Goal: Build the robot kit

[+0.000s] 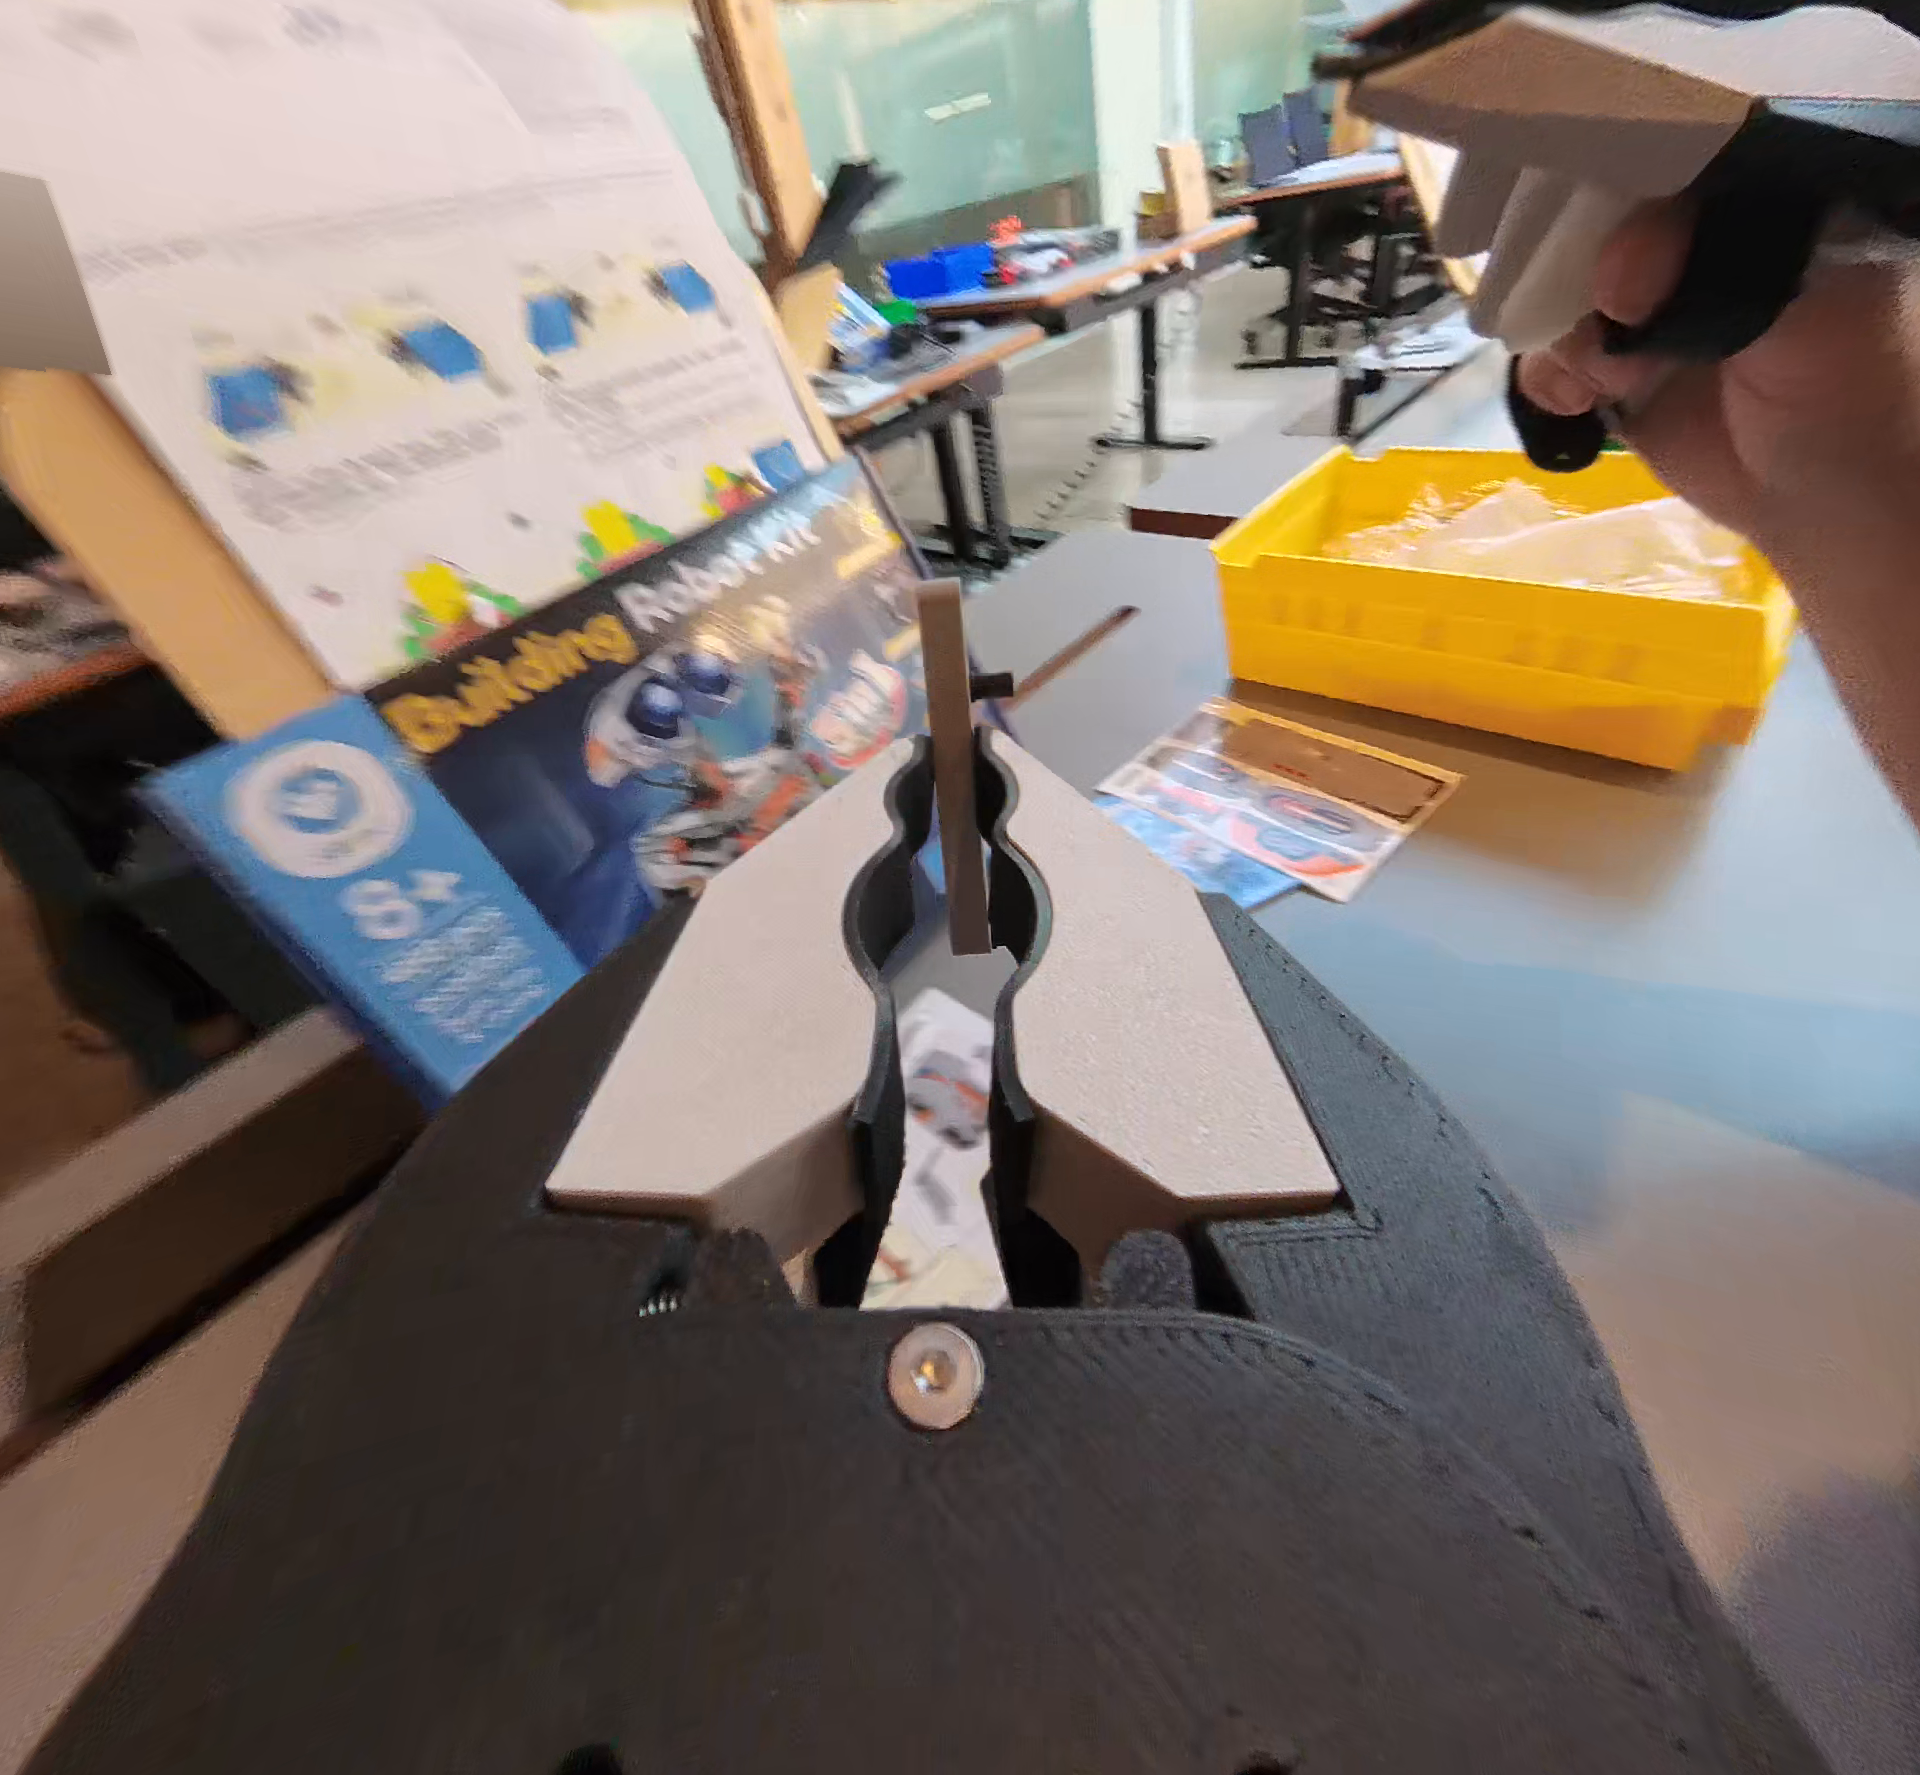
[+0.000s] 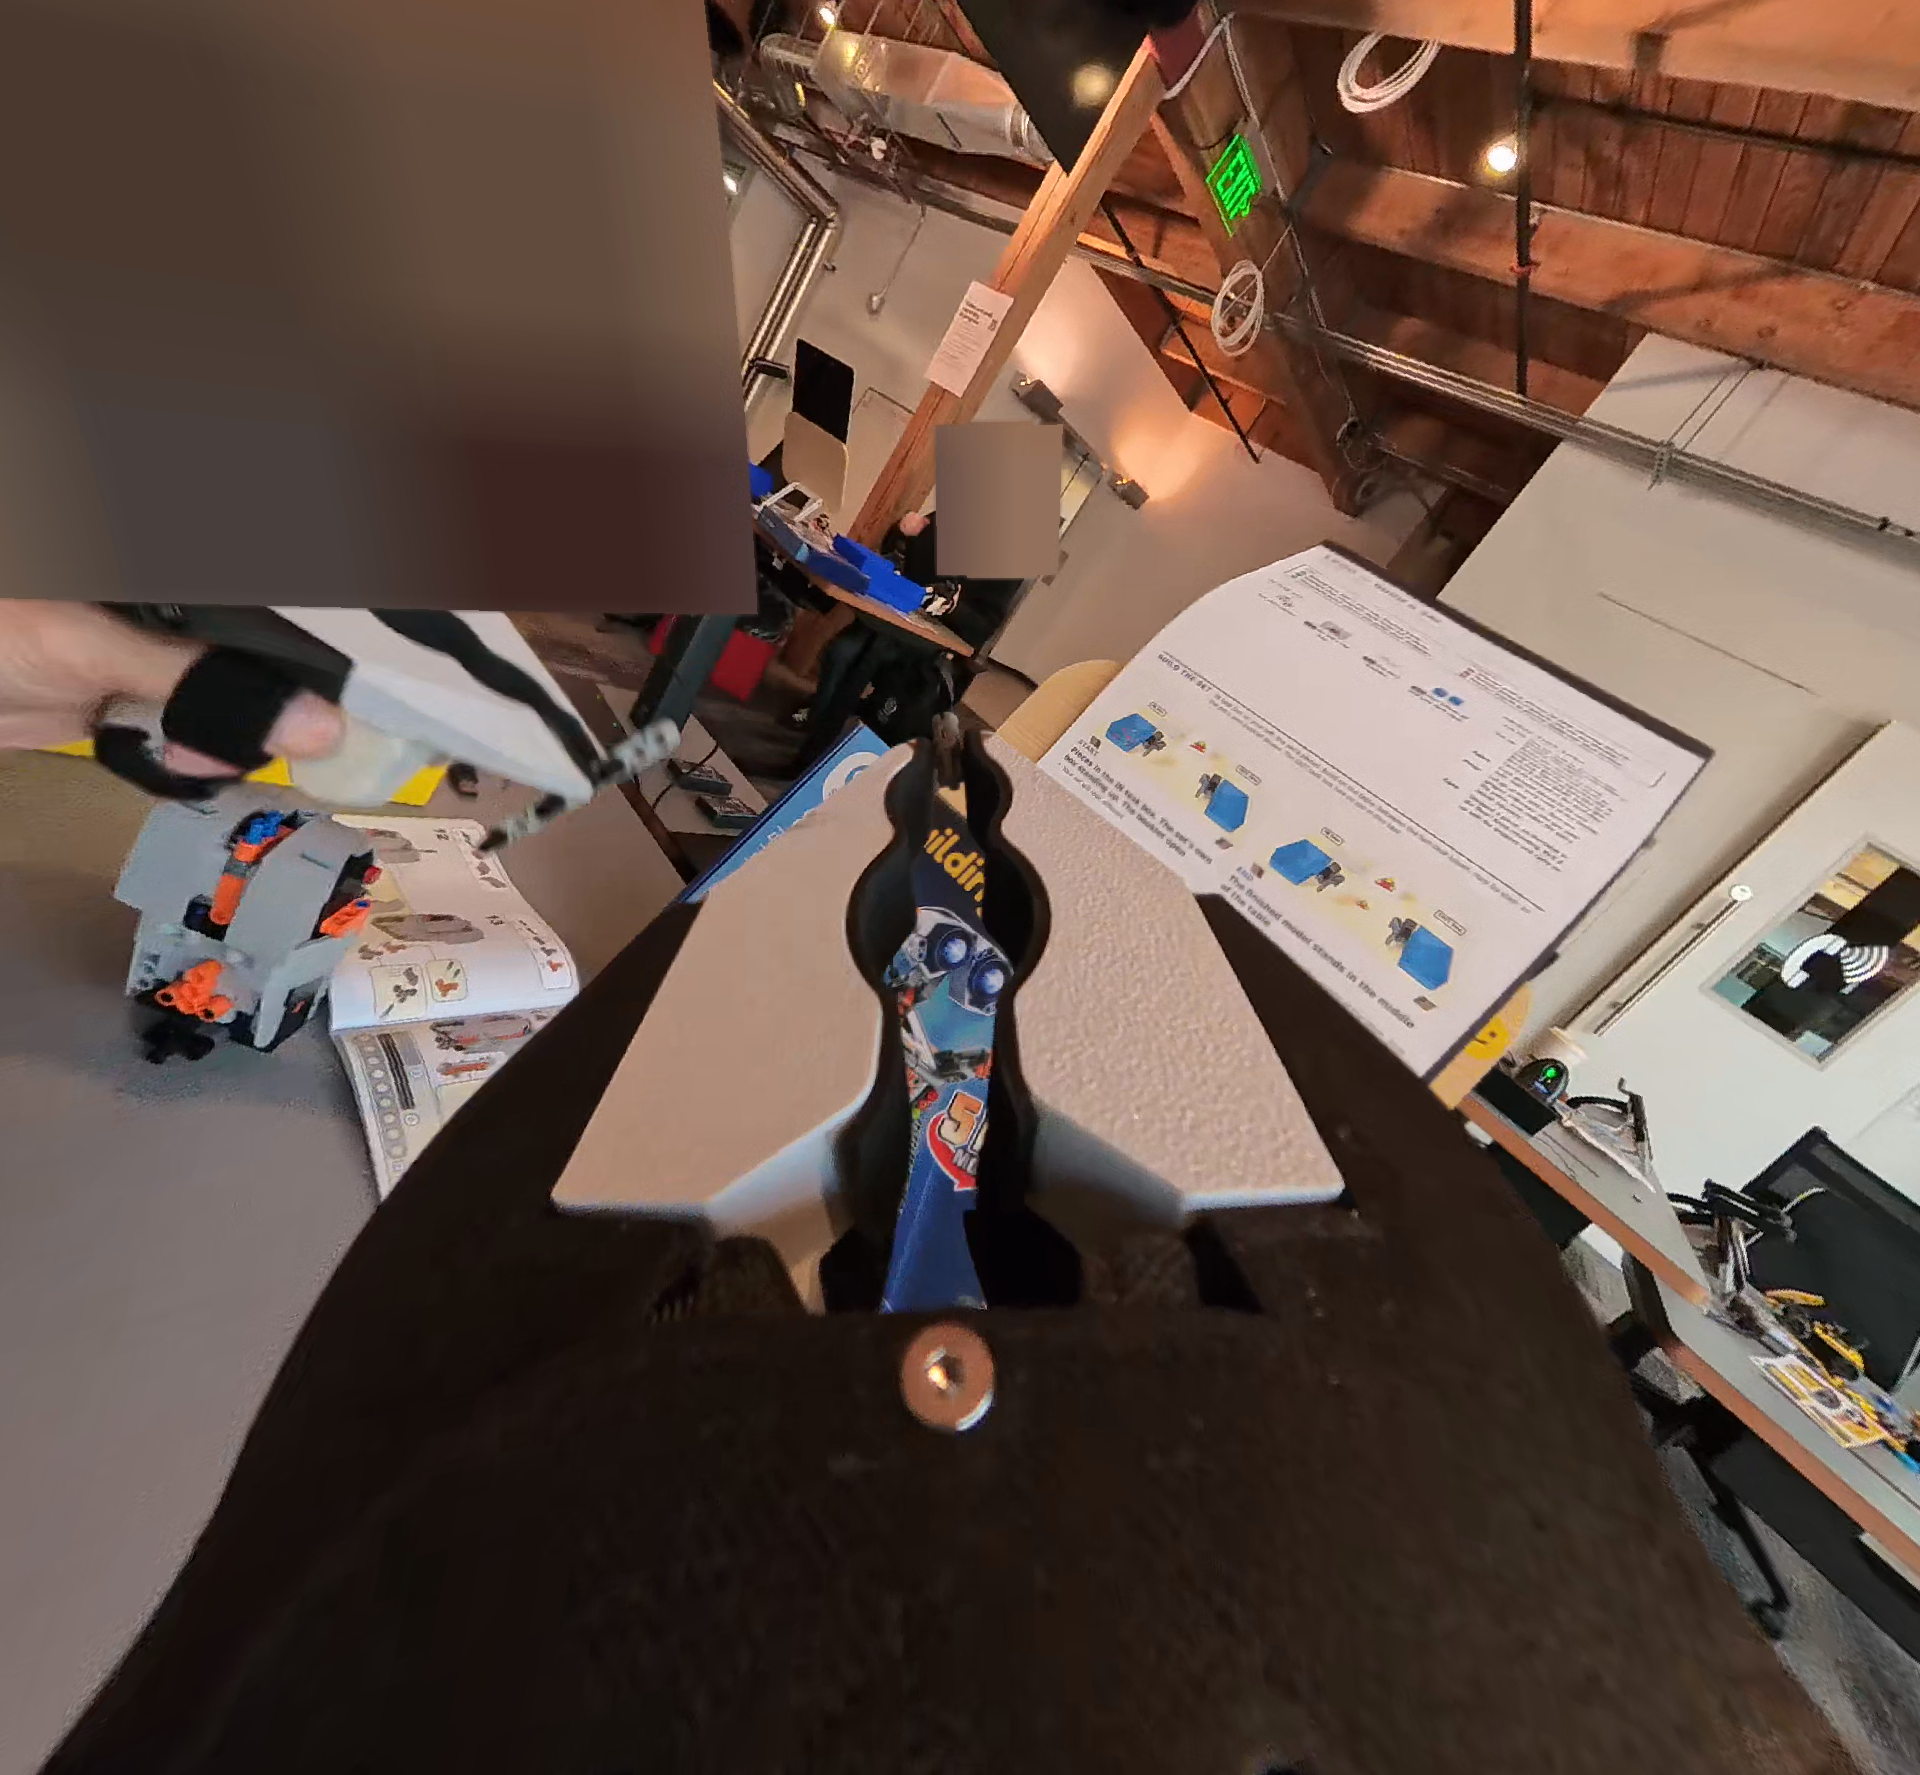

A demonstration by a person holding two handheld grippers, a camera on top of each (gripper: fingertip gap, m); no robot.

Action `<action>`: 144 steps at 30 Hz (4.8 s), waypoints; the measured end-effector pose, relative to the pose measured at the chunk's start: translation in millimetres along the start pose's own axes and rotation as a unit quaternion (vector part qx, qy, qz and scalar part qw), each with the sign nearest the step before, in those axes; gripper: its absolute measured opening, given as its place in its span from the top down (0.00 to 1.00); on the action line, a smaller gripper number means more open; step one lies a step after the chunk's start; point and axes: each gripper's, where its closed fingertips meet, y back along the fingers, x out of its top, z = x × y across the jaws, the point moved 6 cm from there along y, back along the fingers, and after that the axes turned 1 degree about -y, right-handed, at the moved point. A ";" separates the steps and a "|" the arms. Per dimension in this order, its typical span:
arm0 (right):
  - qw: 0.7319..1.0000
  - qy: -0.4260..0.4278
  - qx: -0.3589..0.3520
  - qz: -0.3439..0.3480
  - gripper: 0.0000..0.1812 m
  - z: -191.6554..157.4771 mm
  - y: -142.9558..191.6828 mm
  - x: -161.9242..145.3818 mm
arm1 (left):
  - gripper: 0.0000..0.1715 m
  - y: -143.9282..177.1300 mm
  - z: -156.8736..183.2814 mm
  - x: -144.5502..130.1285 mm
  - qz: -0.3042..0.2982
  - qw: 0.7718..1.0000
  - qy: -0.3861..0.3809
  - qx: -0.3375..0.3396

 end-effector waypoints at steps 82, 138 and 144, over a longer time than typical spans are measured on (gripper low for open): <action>0.861 -0.301 0.247 -0.328 0.98 -175.6 26.8 -199.1 | 0.97 -22.7 89.8 -182.9 -0.271 0.913 0.251 -0.176; 0.848 -0.245 0.300 -0.362 0.98 -186.7 38.1 -203.4 | 1.00 -19.4 131.3 -172.0 -0.258 0.864 0.269 -0.338; 0.851 -0.238 0.298 -0.360 0.98 -186.7 38.8 -203.0 | 1.00 -21.4 117.5 -176.4 -0.260 0.889 0.238 -0.292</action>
